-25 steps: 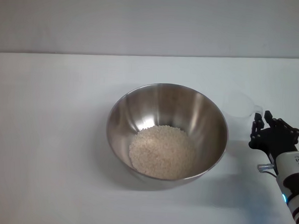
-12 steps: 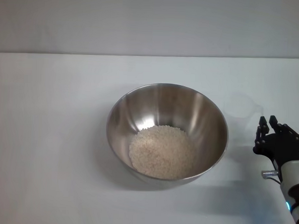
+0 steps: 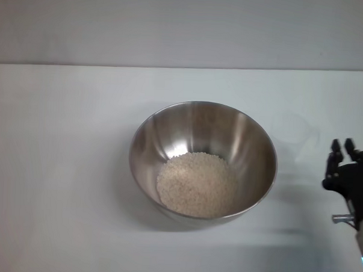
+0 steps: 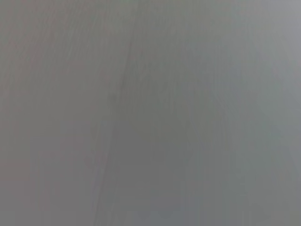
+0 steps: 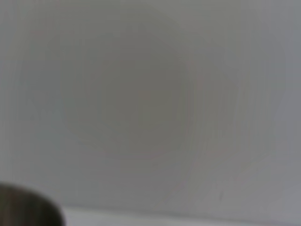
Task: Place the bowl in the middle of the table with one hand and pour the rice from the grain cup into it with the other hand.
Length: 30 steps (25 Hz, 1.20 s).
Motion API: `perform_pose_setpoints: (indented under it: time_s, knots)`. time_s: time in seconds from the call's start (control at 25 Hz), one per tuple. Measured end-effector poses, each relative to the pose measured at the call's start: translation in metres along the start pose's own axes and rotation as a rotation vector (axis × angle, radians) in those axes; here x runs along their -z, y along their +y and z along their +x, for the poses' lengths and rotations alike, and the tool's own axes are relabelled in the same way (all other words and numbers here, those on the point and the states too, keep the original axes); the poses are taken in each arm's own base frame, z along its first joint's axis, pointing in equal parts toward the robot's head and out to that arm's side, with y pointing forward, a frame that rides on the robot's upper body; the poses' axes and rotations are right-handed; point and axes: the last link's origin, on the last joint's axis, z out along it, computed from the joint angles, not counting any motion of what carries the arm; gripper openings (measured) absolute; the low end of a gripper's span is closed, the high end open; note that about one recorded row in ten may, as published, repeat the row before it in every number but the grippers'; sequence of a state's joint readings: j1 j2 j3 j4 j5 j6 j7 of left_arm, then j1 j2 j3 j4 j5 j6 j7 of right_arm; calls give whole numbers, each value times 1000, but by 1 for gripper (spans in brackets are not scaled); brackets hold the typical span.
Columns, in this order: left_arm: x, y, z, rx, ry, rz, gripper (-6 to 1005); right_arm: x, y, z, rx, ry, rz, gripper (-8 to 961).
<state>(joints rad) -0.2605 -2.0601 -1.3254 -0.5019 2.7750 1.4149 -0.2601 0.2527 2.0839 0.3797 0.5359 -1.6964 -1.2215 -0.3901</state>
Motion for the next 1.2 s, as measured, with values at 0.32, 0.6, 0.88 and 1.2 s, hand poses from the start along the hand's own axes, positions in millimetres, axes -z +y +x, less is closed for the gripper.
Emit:
perform_pose_setpoints:
  time_s: [0.32,0.6,0.88,1.2]
  knots:
    - [12,-5,-4,-13,-37,15,175,17,-22,-36,8,-286,109,208]
    - [26,-12,-10,-5,-78,28,236,12,-44,-52,-30,-424,133,215]
    - [34,-21,-11,-19,-95,68,534,11,-60,-60,-72,-496,142,441]
    - [34,-25,-10,-41,-92,85,790,8,-64,-61,-83,-511,155,695]
